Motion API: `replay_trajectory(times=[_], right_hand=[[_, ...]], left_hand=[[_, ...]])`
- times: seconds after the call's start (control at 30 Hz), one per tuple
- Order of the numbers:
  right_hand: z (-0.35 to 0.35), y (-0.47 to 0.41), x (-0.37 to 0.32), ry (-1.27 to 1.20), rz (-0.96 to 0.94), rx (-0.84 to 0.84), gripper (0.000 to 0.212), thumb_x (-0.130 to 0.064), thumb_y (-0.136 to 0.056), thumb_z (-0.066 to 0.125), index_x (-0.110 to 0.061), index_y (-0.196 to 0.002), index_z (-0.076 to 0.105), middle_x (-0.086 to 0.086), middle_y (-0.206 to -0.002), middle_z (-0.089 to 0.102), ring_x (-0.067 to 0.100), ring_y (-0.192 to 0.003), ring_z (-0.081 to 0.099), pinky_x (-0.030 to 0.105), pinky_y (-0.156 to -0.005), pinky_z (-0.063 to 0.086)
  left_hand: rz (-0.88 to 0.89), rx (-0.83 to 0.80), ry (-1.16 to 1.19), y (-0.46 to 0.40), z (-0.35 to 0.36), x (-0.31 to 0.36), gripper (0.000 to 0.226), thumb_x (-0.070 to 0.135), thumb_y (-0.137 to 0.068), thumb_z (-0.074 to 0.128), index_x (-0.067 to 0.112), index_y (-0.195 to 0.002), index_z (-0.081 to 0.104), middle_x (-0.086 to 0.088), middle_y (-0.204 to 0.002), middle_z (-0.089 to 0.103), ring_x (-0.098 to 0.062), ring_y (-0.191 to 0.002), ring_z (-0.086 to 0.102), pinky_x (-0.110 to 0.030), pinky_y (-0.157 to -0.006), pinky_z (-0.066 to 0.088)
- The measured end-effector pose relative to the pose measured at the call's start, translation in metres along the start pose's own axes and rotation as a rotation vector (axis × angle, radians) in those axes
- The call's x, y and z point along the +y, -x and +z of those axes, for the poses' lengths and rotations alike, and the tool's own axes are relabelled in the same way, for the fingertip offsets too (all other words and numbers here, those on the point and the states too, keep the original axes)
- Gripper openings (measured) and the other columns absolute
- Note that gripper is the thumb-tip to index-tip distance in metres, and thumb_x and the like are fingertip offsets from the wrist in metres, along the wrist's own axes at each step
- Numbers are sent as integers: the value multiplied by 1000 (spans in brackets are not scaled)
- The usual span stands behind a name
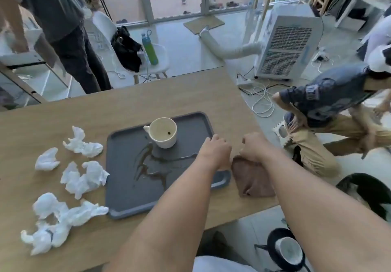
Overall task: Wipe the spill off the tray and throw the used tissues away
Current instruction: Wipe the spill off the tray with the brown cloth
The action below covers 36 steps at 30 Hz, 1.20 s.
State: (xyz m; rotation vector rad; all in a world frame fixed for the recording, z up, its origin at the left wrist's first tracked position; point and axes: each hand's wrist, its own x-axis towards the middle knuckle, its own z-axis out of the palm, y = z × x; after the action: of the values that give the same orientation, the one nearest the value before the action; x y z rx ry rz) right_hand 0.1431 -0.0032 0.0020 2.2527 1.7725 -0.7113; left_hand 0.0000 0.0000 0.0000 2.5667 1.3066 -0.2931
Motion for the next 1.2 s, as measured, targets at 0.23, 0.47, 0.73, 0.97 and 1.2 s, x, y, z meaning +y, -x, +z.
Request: replay_trajectory(times=[0.23, 0.47, 0.73, 0.97, 1.2], right_hand=[[13, 3, 13, -31, 163, 7, 49, -39, -84, 62, -18, -125, 46, 10, -133, 35, 35, -125, 32, 48, -98, 43], [12, 4, 21, -109, 175, -25, 40, -27, -78, 69, -9, -112, 59, 16, -118, 62, 32, -107, 61, 33, -81, 51], [-3, 11, 20, -175, 49, -97, 1, -19, -74, 61, -19, -73, 61, 8, -92, 64, 27, -85, 61, 27, -69, 48], [-35, 16, 5, -249, -21, -71, 11, -17, -77, 59, -20, -67, 60, 10, -85, 64, 26, -80, 61, 25, -54, 44], [-54, 17, -36, -437, -78, -96, 18, -11, -80, 55, -3, -88, 69, 17, -86, 68, 32, -82, 68, 44, -62, 61]], left_hand=[[0, 50, -39, -6, 15, 18, 38, 45, -85, 52, 14, -105, 62, -10, -111, 58, -31, -111, 40, -50, -94, 31], [-57, 78, 62, -8, 23, 25, 25, 34, -84, 57, 13, -99, 58, -9, -102, 60, -30, -105, 41, -42, -86, 31], [-77, 53, 422, -8, 15, 32, 33, 14, -81, 49, 10, -113, 52, -13, -105, 64, -34, -102, 53, -42, -90, 39], [-108, 186, 831, 0, 3, 15, 27, 12, -85, 46, 15, -107, 60, -8, -106, 63, -22, -97, 56, -30, -82, 45], [-265, 364, 1046, 17, -12, -17, 19, 16, -91, 47, 19, -102, 62, 1, -106, 66, -13, -100, 58, -24, -86, 43]])
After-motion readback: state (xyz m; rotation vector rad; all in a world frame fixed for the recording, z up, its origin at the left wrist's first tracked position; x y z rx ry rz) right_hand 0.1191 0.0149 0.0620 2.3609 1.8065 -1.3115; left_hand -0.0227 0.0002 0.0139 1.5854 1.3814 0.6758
